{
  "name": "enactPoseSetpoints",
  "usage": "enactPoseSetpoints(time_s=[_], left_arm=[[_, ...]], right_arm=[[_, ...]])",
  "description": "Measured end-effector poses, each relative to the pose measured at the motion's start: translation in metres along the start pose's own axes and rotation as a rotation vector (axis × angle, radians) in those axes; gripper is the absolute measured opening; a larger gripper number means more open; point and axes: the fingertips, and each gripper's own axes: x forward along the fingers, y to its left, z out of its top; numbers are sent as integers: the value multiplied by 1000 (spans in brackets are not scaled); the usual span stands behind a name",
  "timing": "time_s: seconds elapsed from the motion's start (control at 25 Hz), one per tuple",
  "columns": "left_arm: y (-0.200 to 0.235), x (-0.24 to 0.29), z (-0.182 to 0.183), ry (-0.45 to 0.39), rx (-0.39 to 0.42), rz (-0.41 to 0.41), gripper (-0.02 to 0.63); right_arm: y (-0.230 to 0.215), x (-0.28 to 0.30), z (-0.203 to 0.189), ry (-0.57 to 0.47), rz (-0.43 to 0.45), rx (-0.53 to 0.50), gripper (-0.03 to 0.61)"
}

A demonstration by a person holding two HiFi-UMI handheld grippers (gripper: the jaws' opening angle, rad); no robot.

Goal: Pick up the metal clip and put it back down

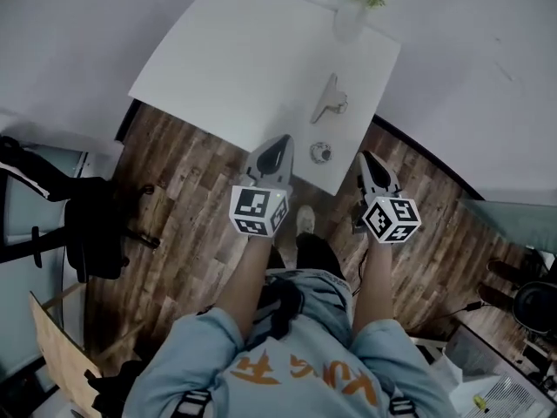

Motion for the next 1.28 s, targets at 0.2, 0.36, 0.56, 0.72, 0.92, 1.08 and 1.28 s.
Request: enactPoseSetpoints(time_s=[0.2,0.36,0.56,0.72,0.92,1.08,1.28], left_arm=[[8,31,-25,48,-41,48,25],[16,49,-44,93,-45,74,25],[20,66,-62,144,-30,93,25],[25,79,-69,169,-34,102,25],[34,90,-77,185,-45,121,25],[39,92,-79,190,-45,128,25],[45,83,-71,180,-48,145,25]], right_arm=[[-35,47,-17,99,57,64,61],[-52,83,-28,154,99,77,77],[-68,121,-42,229,138,138,143],[-75,149,-43,259,169,197,170],[-84,177,-49,292,176,255,173],[-84,193,-50,291,176,336,173],[-78,206,-51,339,151,339,141]])
